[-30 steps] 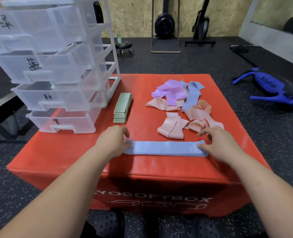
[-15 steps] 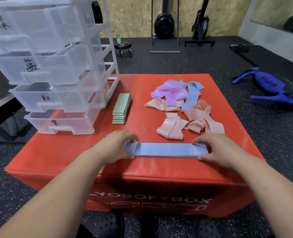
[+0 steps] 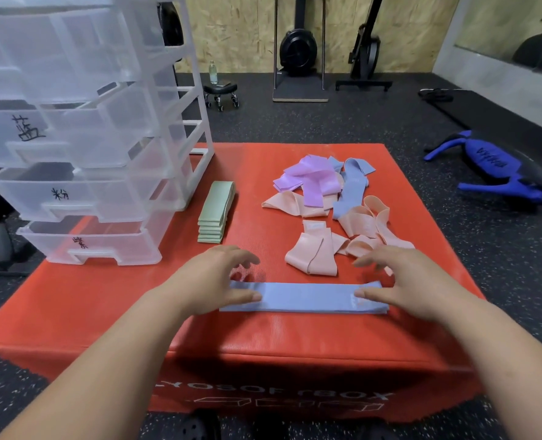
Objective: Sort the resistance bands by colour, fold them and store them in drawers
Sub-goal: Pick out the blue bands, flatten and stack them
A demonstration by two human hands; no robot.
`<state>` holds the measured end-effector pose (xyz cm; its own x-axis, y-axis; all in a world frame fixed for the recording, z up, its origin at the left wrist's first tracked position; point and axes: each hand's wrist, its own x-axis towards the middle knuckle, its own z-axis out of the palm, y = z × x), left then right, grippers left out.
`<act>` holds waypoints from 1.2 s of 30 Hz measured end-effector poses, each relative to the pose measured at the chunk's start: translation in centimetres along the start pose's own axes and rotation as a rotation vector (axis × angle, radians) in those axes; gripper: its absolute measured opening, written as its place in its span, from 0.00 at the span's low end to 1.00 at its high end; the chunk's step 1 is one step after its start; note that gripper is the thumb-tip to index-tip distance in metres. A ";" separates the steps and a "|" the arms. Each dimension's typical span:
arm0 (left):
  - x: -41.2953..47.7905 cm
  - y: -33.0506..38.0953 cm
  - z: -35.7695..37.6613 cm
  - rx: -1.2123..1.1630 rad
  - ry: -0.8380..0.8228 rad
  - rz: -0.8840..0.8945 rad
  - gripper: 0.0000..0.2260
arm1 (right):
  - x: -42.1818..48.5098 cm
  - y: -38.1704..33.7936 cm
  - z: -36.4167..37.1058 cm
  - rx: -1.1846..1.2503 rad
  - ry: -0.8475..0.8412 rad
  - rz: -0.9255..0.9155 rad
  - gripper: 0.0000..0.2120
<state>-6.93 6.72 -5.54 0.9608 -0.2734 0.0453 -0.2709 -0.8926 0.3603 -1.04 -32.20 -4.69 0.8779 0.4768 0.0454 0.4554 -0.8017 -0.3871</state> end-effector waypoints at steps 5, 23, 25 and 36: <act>4.2 1.3 0.9 -0.016 0.107 0.020 0.29 | 4.9 -0.5 0.3 -0.009 0.200 0.007 0.17; 11.3 1.1 4.2 -0.034 0.166 -0.014 0.20 | 16.0 3.7 4.4 -0.406 0.299 0.347 0.18; 11.4 1.1 4.1 -0.042 0.181 -0.014 0.19 | 16.3 4.1 4.7 -0.375 0.272 0.317 0.22; 11.1 2.1 3.6 -0.074 0.184 -0.014 0.17 | 15.8 3.2 3.9 -0.234 0.352 0.354 0.07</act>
<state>2.96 0.54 -7.65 0.9608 -0.1849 0.2067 -0.2589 -0.8653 0.4293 13.72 -25.81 -8.82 0.9617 0.0460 0.2700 0.1084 -0.9693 -0.2209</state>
